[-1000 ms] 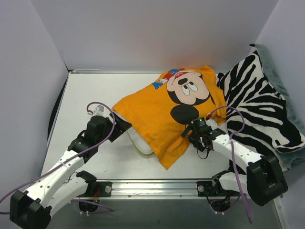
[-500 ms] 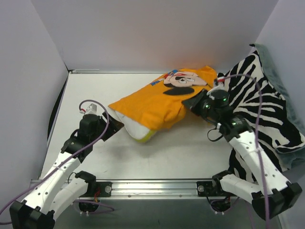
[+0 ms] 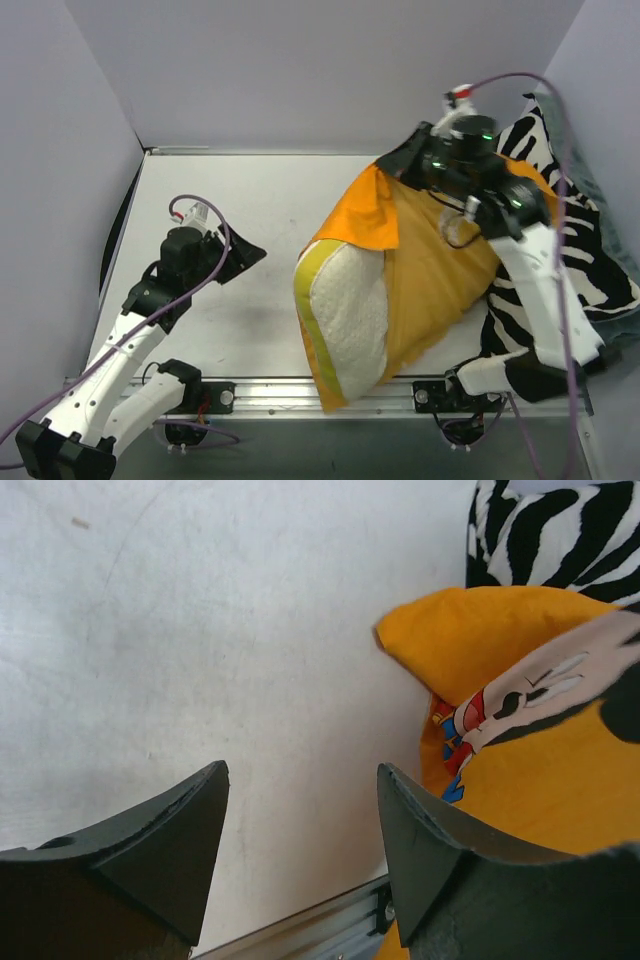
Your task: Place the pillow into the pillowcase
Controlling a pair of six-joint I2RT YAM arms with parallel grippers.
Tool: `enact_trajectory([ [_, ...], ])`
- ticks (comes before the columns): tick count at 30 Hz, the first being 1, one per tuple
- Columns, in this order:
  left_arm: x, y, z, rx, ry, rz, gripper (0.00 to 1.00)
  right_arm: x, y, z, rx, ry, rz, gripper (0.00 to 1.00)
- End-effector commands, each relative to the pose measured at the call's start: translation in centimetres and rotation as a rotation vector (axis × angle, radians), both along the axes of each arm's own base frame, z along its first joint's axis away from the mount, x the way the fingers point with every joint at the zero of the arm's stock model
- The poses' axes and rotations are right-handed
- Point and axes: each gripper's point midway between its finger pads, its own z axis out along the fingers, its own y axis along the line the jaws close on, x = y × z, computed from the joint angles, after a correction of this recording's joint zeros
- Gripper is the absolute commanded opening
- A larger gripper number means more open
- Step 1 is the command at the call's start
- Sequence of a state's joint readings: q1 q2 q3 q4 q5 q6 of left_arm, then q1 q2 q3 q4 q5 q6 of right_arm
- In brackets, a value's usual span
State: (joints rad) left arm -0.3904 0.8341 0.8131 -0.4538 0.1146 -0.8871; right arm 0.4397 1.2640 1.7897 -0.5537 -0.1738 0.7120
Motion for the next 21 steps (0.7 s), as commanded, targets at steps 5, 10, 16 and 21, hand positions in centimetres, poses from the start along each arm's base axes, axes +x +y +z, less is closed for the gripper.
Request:
enact_trajectory([
  [5, -1.7, 1.0, -2.2, -0.129, 0.047, 0.098, 0.73, 10.8, 13.4, -16.0, -0.232, 0.273, 0.193, 0.0],
  [10, -2.8, 2.7, -2.6, -0.137, 0.056, 0.163, 0.75, 9.1, 17.6, -19.7, -0.296, 0.372, 0.274, 0.58],
  [16, -1.9, 3.3, -3.8, -0.083, 0.102, 0.172, 0.77, 8.1, 15.3, -20.9, -0.489, 0.306, 0.286, 0.53],
  [21, -0.3, 3.6, -6.1, -0.012, 0.18, 0.197, 0.76, 8.4, 16.3, -23.9, -0.574, 0.345, 0.345, 0.45],
])
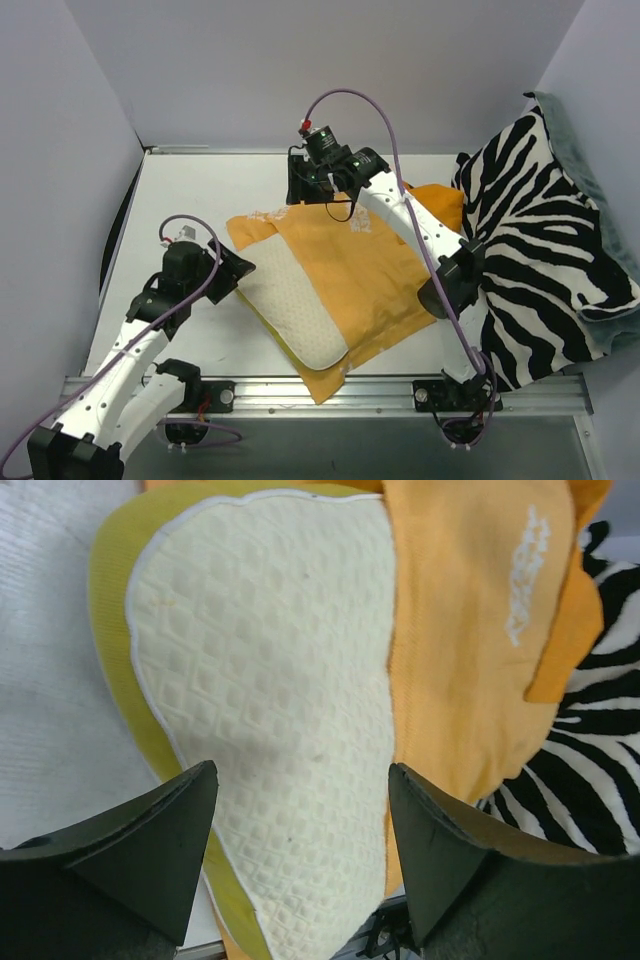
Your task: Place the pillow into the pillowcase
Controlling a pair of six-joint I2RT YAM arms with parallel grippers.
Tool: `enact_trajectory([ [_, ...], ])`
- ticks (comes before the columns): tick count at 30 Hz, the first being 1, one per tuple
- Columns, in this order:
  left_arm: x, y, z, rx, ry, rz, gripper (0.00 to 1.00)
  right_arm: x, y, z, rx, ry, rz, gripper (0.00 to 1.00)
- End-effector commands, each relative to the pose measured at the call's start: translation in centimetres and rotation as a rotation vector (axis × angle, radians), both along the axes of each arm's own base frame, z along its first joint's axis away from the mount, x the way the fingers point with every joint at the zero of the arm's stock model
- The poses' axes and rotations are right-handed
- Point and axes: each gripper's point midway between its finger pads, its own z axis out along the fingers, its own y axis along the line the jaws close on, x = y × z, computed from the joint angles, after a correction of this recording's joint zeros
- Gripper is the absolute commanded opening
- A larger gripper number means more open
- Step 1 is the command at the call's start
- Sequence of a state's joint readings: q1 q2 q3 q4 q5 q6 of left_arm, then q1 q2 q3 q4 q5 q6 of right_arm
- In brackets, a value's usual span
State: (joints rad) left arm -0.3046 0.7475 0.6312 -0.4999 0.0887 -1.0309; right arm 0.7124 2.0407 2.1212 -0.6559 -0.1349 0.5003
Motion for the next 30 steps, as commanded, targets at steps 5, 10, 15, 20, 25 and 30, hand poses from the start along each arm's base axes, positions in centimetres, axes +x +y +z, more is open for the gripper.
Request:
enact_trajectory([
  [5, 1.8, 0.8, -2.4, -0.009, 0.065, 0.072, 0.81, 1.9, 1.2, -5.0, -0.157, -0.007, 0.075, 0.5],
  [10, 2.9, 1.4, -3.0, 0.008, 0.115, 0.094, 0.81, 2.1, 3.5, -6.8, -0.159, -0.004, 0.119, 0.6],
  [15, 5.6, 3.6, 1.5, 0.154, 0.093, 0.106, 0.8, -2.1, 3.8, -13.1, -0.215, 0.173, 0.199, 0.6],
  [20, 7.4, 5.3, 3.1, 0.209, 0.139, 0.145, 0.81, -10.1, 3.2, -18.0, -0.225, 0.425, 0.339, 0.51],
  [25, 9.5, 4.8, 3.0, 0.254, 0.108, 0.034, 0.82, -13.6, 0.3, -10.7, -0.152, 0.329, 0.321, 0.6],
  [30, 10.1, 3.2, -3.6, 0.277, 0.27, -0.184, 0.78, -14.5, -5.5, -2.4, -0.098, 0.256, 0.15, 0.81],
])
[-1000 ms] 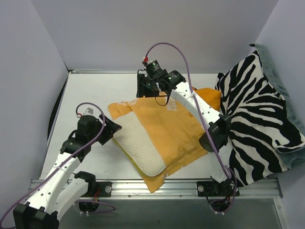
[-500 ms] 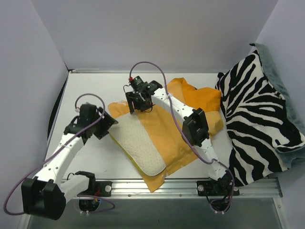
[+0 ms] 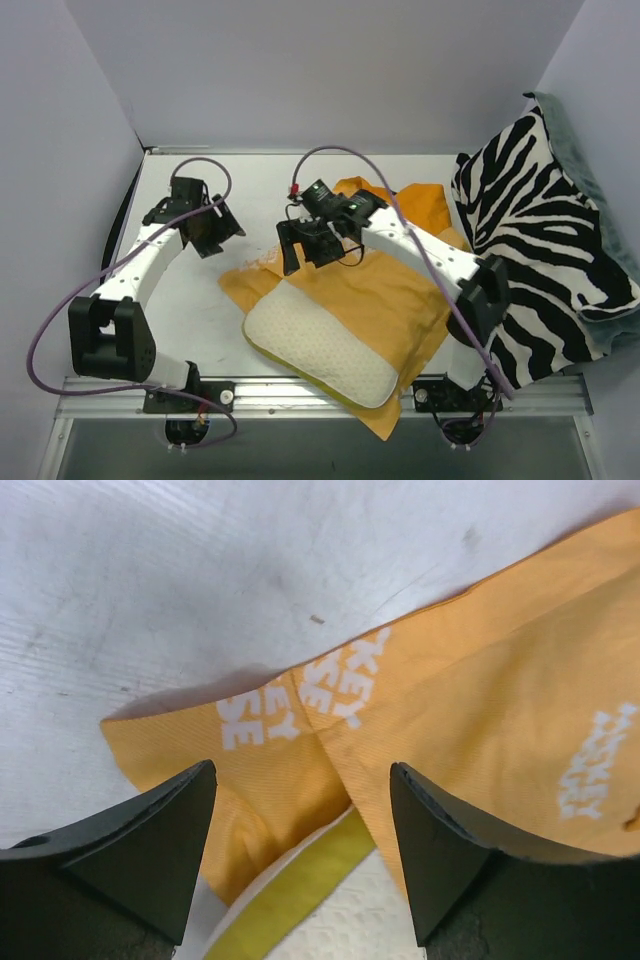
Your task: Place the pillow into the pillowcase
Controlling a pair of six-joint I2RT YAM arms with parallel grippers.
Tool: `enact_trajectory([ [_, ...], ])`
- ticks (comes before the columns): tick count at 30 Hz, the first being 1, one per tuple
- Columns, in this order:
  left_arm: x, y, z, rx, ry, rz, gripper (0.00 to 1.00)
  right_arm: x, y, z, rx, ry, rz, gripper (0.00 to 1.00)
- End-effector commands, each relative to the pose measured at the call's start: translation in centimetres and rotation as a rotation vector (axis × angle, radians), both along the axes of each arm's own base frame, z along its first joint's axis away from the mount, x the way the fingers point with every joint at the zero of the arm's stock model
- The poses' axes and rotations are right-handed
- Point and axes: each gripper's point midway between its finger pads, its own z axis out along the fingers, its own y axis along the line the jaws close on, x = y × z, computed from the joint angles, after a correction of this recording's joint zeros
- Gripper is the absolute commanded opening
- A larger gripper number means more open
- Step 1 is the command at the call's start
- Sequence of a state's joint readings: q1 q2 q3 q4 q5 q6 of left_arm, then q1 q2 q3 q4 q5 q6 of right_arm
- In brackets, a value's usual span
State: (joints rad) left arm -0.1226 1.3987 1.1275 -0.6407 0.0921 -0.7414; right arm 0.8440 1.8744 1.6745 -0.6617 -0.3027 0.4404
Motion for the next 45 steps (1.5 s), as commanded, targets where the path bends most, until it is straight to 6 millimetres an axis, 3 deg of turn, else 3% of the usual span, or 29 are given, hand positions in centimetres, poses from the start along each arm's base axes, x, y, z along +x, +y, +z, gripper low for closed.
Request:
enact_trajectory([
  [1, -1.2, -1.9, -3.1, -0.014, 0.091, -0.199, 0.78, -1.9, -6.3, 5.0, -0.031, 0.019, -0.179, 0.82],
  [3, -2.2, -2.7, -5.2, -0.009, 0.144, -0.267, 0.78, -4.3, -9.2, 4.5, -0.096, 0.062, -0.215, 0.83],
  [4, -2.8, -3.6, -5.8, -0.008, 0.163, -0.312, 0.79, -5.9, -11.1, 1.9, -0.172, 0.123, -0.253, 0.84],
  [6, -3.5, -4.1, -7.6, -0.005, 0.215, -0.345, 0.79, -7.7, -12.8, 0.8, -0.202, 0.155, -0.281, 0.88],
  [8, -3.9, -4.7, -9.3, 0.003, 0.259, -0.38, 0.8, -9.7, -14.9, -2.0, -0.28, 0.227, -0.321, 0.88],
  [11, -4.6, -4.8, -11.9, 0.043, 0.333, -0.408, 0.77, -11.2, -16.4, -4.8, -0.342, 0.273, -0.338, 0.88],
  [16, -6.5, -3.5, -15.6, 0.095, 0.436, -0.403, 0.61, -10.8, -16.9, -8.5, -0.386, 0.324, -0.356, 0.88],
  [18, -7.0, -3.3, -16.1, 0.09, 0.443, -0.397, 0.47, -9.1, -16.9, -9.7, -0.387, 0.317, -0.377, 0.88],
  [19, -8.3, -3.7, -16.4, 0.049, 0.466, -0.408, 0.25, -8.1, -16.8, -9.9, -0.379, 0.311, -0.391, 0.87],
  [21, -9.0, -4.6, -15.8, -0.012, 0.444, -0.399, 0.1, -4.9, -16.9, -10.9, -0.374, 0.297, -0.436, 0.86],
  [22, -10.8, -5.1, -16.1, -0.049, 0.474, -0.411, 0.0, -2.0, -16.0, -9.9, -0.337, 0.241, -0.433, 0.85],
  [24, -11.7, -6.0, -14.8, -0.09, 0.441, -0.408, 0.0, 1.6, -15.1, -9.9, -0.328, 0.205, -0.439, 0.84],
  [25, -12.5, -6.6, -14.4, -0.096, 0.435, -0.43, 0.0, 5.0, -13.5, -7.8, -0.266, 0.127, -0.43, 0.84],
  [27, -14.1, -7.8, -13.3, -0.136, 0.421, -0.45, 0.0, 7.9, -12.7, -7.2, -0.236, 0.104, -0.443, 0.83],
  [29, -15.9, -9.6, -12.2, -0.183, 0.421, -0.485, 0.0, 11.4, -11.2, -3.9, -0.158, 0.03, -0.443, 0.83],
  [33, -17.6, -12.6, -10.7, -0.201, 0.393, -0.58, 0.0, 14.1, -11.5, 0.1, -0.104, -0.055, -0.465, 0.83],
  [35, -18.1, -13.9, -9.9, -0.203, 0.371, -0.633, 0.0, 13.0, -12.4, 1.3, -0.106, -0.051, -0.477, 0.83],
  [36, -17.4, -14.2, -9.1, -0.194, 0.336, -0.64, 0.01, 11.6, -13.2, 2.5, -0.094, -0.056, -0.49, 0.84],
  [38, -16.4, -14.3, -7.2, -0.176, 0.25, -0.641, 0.25, 9.1, -14.4, 3.0, -0.091, -0.033, -0.515, 0.85],
  [39, -15.0, -14.2, -5.9, -0.141, 0.175, -0.625, 0.42, 6.3, -15.3, 3.3, -0.067, 0.005, -0.543, 0.85],
  [40, -14.3, -14.2, -4.7, -0.132, 0.124, -0.618, 0.49, 5.1, -15.8, 3.4, -0.053, 0.021, -0.568, 0.85],
  [43, -12.5, -14.5, -0.8, -0.093, -0.03, -0.64, 0.64, 0.1, -16.4, 2.9, 0.033, 0.13, -0.661, 0.86],
  [45, -11.9, -14.4, -0.5, -0.025, -0.071, -0.692, 0.65, -1.5, -16.1, 2.9, 0.125, 0.145, -0.698, 0.86],
])
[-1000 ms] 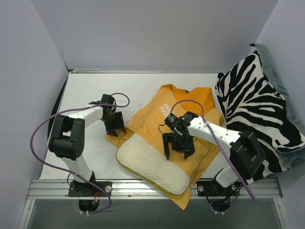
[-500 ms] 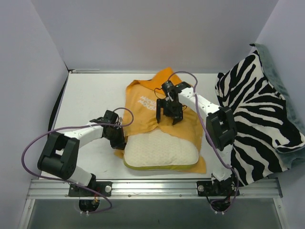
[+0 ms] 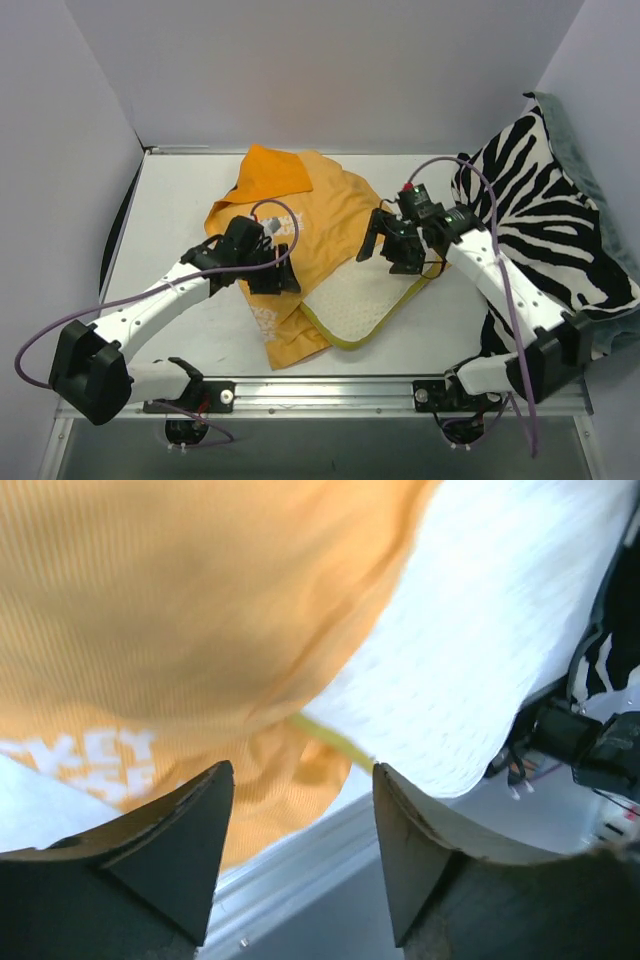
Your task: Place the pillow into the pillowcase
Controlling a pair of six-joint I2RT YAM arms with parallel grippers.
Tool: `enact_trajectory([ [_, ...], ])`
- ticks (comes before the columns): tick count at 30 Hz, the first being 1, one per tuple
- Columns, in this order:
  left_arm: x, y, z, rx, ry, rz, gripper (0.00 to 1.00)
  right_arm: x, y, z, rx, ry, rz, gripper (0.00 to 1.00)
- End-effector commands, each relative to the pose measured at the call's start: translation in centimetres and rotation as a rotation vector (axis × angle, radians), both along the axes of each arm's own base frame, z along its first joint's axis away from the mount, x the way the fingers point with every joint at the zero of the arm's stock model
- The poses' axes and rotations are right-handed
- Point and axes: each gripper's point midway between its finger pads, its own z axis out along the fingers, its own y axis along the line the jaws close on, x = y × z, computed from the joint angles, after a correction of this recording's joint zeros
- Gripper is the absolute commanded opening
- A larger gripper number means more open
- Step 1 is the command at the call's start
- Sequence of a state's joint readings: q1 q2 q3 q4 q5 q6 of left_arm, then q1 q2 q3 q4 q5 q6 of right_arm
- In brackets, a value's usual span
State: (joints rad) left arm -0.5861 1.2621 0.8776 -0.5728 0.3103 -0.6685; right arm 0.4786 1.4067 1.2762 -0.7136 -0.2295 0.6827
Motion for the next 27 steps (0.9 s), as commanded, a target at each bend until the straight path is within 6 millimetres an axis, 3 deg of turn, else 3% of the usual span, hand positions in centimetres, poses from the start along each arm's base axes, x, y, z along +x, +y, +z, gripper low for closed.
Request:
enact_trajectory([
  [1, 2.6, -0.1, 2.6, 0.076, -0.198, -0.049, 0.68, -3.8, 0.8, -2.0, 0.161, 0.125, -0.146, 0.86],
  [7, 3.7, -0.1, 0.1, 0.27, -0.268, -0.26, 0.67, -5.9, 2.1, -5.6, 0.309, 0.215, -0.26, 0.93],
  [8, 3.9, 0.1, -0.5, 0.319, -0.272, -0.297, 0.66, -6.8, 2.0, -7.1, 0.312, 0.261, -0.304, 0.96],
  [12, 2.9, 1.2, -1.8, 0.423, -0.253, -0.382, 0.66, -8.1, 2.6, -9.5, 0.316, 0.309, -0.338, 0.99],
  [18, 0.5, 1.3, -4.1, 0.484, -0.216, -0.526, 0.66, -8.6, 5.0, -12.8, 0.397, 0.377, -0.383, 0.97],
  [22, -0.1, 1.9, -6.0, 0.56, -0.19, -0.545, 0.66, -8.9, 5.8, -12.9, 0.416, 0.378, -0.345, 0.94],
  [23, 0.1, 2.2, -6.4, 0.59, -0.188, -0.535, 0.66, -9.0, 5.7, -12.1, 0.425, 0.361, -0.33, 0.95],
  [27, -0.1, 2.2, -6.3, 0.582, -0.186, -0.524, 0.66, -10.2, 3.2, -9.4, 0.326, 0.318, -0.292, 0.98],
])
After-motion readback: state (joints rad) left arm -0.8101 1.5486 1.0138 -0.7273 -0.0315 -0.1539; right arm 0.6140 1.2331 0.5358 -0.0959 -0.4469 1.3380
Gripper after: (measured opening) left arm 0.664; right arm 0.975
